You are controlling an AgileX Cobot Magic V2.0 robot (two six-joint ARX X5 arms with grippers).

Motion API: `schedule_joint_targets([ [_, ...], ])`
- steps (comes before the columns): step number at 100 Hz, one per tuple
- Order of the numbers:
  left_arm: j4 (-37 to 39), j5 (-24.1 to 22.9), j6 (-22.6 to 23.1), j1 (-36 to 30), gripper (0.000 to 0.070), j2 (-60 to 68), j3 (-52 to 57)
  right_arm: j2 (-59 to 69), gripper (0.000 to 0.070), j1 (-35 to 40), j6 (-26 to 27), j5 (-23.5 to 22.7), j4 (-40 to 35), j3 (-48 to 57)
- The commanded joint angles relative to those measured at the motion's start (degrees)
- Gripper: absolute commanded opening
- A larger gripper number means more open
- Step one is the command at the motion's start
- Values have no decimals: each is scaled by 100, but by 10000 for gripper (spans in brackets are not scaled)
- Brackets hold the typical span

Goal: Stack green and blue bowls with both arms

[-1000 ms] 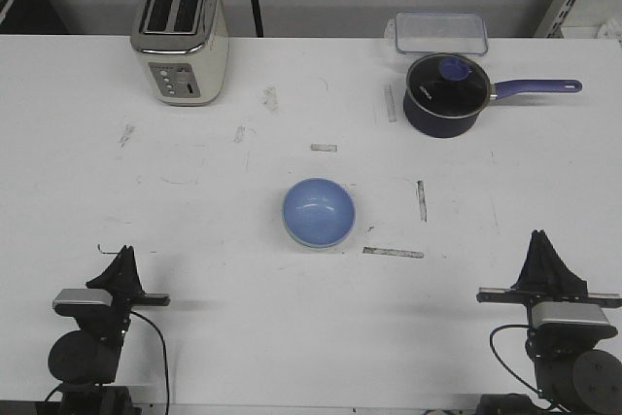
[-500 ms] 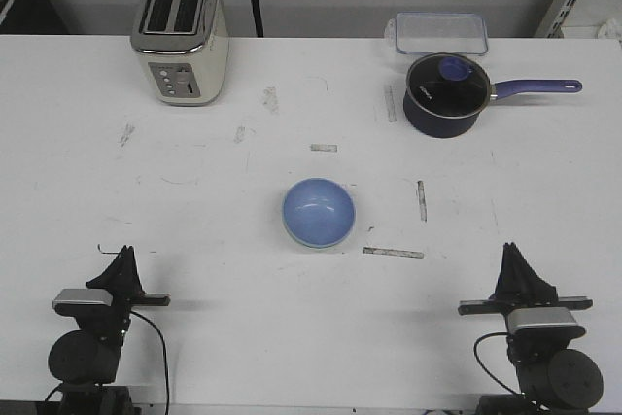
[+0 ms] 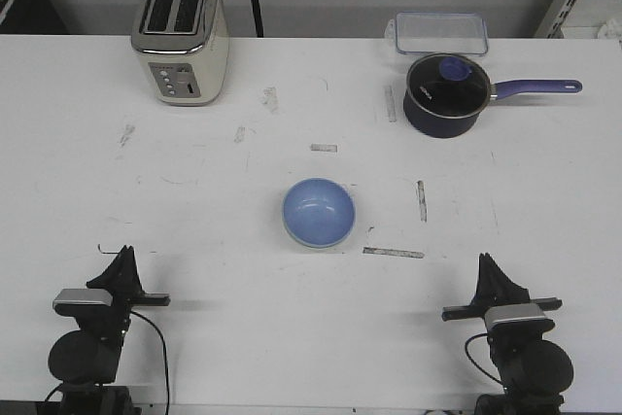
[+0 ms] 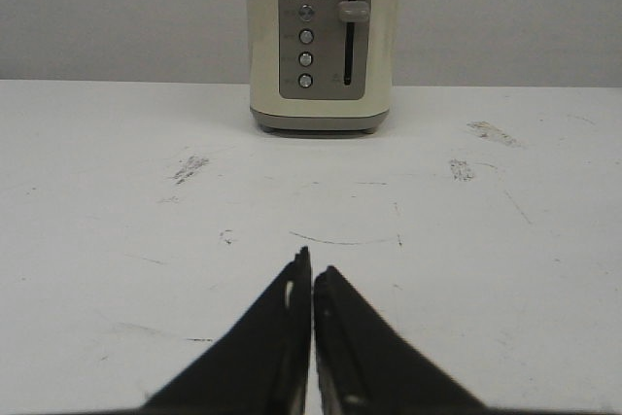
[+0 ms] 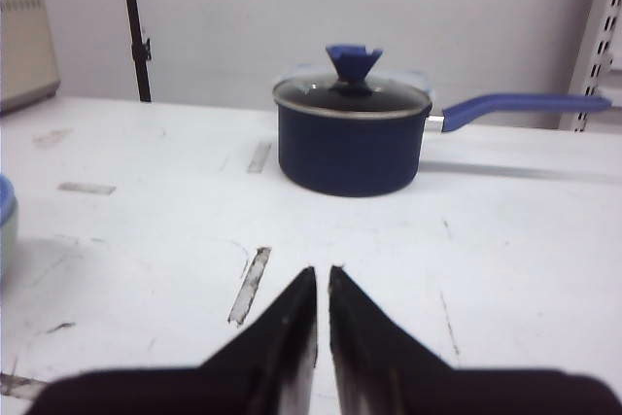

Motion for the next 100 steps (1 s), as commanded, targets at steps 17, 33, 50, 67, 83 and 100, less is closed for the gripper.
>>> schedule_joint_targets([
  [17, 63, -22, 50, -13, 1, -11, -129, -20, 15, 0, 350, 44, 1062, -564],
  [33, 59, -22, 50, -11, 1, -11, -129, -20, 15, -22, 472, 42, 935, -564],
  [50, 59, -22, 50, -11, 1, -11, -129, -20, 15, -46, 472, 44, 933, -564],
  [67, 59, -22, 50, -11, 1, -11, -129, -20, 15, -151, 468, 39, 931, -564],
  [83, 59, -22, 50, -11, 1, -11, -129, -20, 15, -177, 466, 20, 935, -564],
  [100, 59, -22, 50, -11, 1, -11, -129, -20, 15, -166, 466, 17, 940, -564],
])
